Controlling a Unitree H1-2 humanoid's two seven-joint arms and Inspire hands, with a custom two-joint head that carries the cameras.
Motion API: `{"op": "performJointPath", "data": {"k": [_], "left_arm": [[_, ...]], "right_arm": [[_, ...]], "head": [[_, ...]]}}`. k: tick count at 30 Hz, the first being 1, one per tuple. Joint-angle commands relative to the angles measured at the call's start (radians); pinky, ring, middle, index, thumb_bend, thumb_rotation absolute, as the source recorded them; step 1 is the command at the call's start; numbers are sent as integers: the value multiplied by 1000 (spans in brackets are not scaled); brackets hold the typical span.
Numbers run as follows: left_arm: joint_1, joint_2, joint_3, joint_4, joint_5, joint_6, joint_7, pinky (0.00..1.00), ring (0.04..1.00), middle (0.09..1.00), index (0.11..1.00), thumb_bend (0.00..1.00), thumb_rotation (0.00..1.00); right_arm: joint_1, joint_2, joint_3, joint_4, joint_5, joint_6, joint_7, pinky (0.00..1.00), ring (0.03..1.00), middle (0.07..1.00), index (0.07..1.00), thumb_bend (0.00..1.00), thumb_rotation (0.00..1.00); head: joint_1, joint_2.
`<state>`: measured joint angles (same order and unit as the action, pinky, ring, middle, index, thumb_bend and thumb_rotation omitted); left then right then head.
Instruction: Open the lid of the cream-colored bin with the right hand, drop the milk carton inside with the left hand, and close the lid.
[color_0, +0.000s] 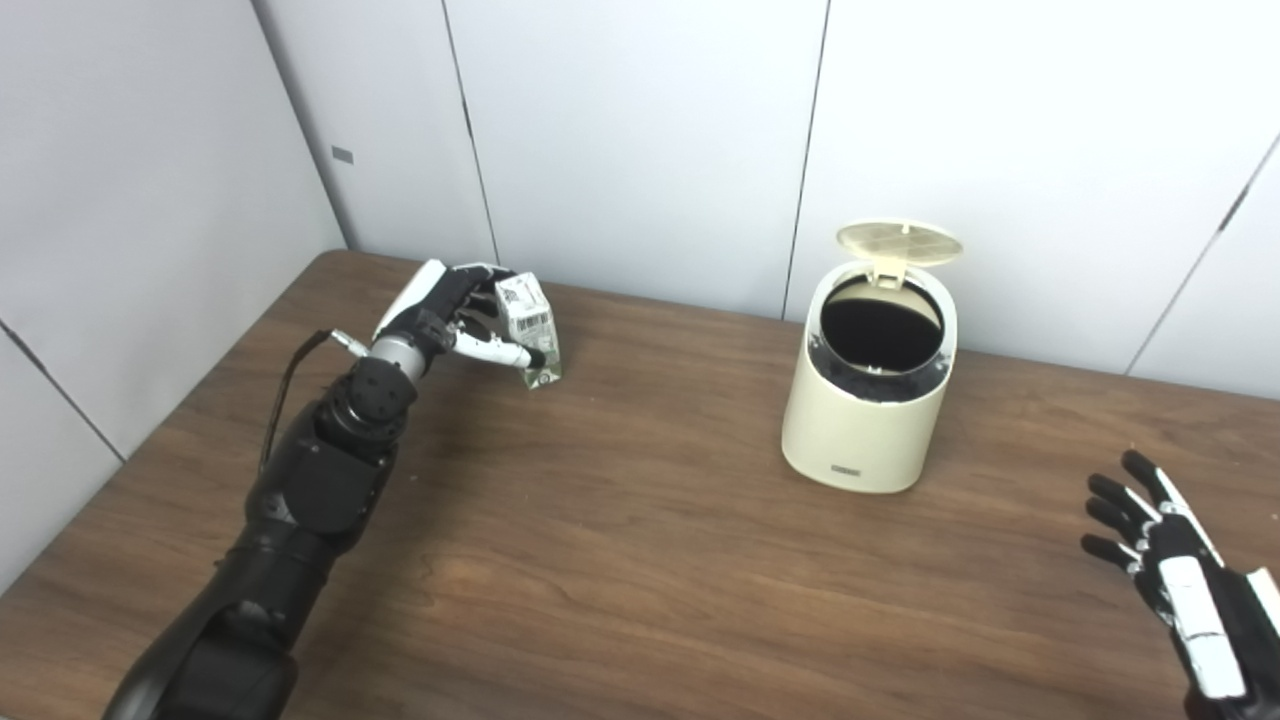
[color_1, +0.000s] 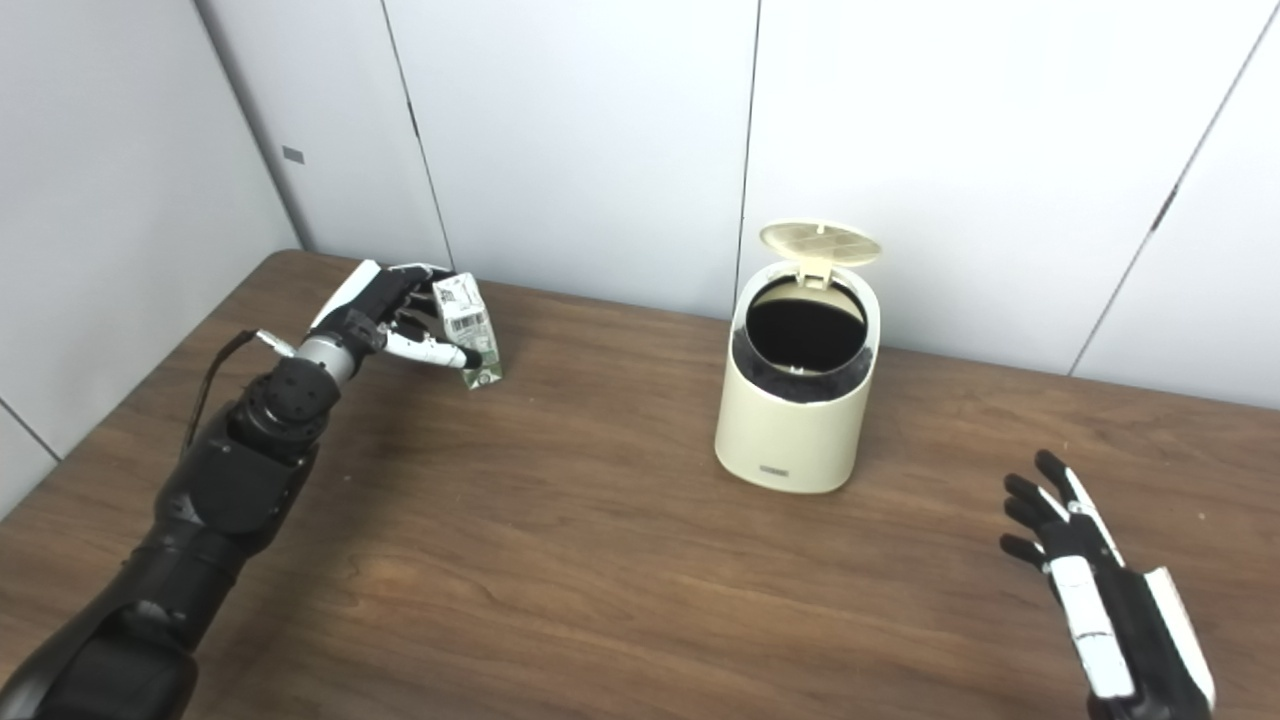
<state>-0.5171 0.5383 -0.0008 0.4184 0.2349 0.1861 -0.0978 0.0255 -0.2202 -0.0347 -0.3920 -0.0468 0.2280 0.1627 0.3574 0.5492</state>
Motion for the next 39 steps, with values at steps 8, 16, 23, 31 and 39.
{"op": "performJointPath", "data": {"k": [8,16,23,31,39], "left_arm": [[-57,18,3,-21,22,-26,26,637,717,763,781,843,79],[-52,-6,23,-33,10,-3,35,575,628,660,712,801,29],[-52,-54,59,-20,-7,-62,87,508,553,521,534,582,0],[-49,-77,78,-24,1,-80,133,559,519,524,446,498,0],[-31,-69,88,-65,13,-62,139,541,505,521,456,498,0]], "right_arm": [[-28,1,-4,-57,11,7,-8,845,906,905,972,383,992],[-27,6,-3,-58,6,-1,-13,826,889,897,951,372,989],[-27,23,-14,-66,28,30,-18,861,904,894,945,371,997],[-27,34,-24,-76,44,37,-25,904,903,854,911,374,1000],[-23,35,-22,-77,41,43,-32,950,907,839,912,403,1000]], "head": [[-1,3],[-5,2],[-6,3],[-9,4],[-17,4]]}}
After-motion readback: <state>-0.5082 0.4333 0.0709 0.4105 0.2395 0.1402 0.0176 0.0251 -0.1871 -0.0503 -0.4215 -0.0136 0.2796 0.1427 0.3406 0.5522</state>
